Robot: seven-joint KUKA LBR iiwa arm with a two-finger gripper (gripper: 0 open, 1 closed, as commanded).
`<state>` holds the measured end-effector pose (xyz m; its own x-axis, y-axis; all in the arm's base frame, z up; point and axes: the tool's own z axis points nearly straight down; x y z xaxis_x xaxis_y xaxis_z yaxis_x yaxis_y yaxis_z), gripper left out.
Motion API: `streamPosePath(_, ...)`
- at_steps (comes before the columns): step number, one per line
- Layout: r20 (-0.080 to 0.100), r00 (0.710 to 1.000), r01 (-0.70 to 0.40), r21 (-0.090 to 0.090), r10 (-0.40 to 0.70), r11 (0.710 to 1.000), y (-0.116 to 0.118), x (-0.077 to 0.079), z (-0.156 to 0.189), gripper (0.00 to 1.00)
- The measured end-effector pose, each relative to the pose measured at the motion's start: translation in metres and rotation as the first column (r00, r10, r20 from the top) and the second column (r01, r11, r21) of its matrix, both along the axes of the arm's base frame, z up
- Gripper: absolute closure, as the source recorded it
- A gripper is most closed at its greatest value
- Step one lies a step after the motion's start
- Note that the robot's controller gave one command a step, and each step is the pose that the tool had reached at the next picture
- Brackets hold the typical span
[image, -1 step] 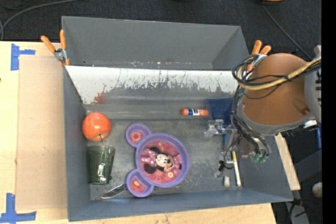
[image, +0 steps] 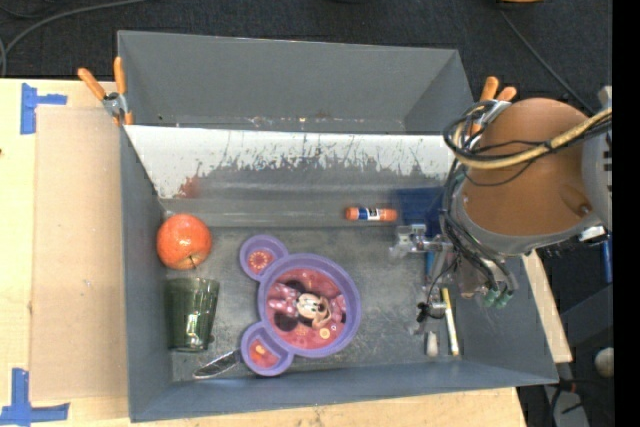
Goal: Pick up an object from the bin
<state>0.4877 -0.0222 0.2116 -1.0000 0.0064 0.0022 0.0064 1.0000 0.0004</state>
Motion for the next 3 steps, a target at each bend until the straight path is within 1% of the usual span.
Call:
streamPosePath(1, 0.004, 0.953, -0.302, 0.000, 0.302, 0.953, 0.031, 0.000, -0.070, 0.00)
streamPosePath(2, 0.003, 0.929, -0.371, 0.002, 0.371, 0.929, 0.068, -0.016, -0.062, 0.00)
streamPosePath(3, -0.001, 0.715, -0.700, 0.006, 0.700, 0.715, 0.060, 0.005, -0.082, 0.00)
